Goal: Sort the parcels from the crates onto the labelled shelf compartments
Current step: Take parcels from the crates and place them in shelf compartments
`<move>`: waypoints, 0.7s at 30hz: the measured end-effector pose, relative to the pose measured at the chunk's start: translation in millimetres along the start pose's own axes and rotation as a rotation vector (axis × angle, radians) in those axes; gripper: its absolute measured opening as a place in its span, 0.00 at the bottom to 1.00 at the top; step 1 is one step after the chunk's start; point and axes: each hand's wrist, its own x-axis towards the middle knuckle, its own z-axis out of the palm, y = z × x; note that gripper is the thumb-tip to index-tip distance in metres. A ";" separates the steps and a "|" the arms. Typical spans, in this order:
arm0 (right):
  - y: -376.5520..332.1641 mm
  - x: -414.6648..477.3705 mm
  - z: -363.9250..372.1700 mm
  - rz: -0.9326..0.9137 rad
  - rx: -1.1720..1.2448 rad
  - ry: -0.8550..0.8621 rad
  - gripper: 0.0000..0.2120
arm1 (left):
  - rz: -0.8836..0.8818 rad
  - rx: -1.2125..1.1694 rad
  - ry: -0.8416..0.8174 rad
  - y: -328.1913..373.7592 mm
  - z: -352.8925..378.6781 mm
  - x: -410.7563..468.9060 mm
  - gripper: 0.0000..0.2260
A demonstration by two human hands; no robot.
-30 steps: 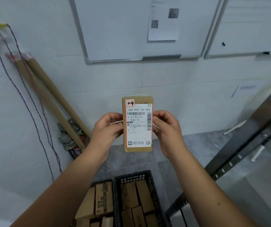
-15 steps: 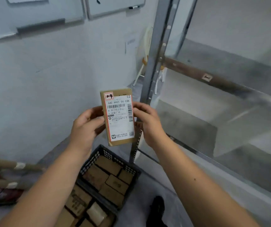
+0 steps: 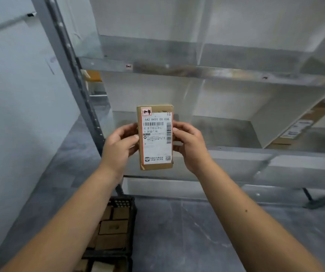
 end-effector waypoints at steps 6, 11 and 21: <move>-12.7 -71.6 -123.3 -0.034 0.013 0.169 0.12 | -0.037 0.001 -0.173 -18.6 117.2 -47.9 0.15; -30.7 -150.9 -228.1 -0.048 0.077 0.318 0.15 | -0.056 0.033 -0.312 -34.8 226.8 -109.7 0.15; -62.0 -317.0 -421.5 -0.169 0.099 0.614 0.11 | -0.090 0.043 -0.627 -61.9 428.9 -241.5 0.14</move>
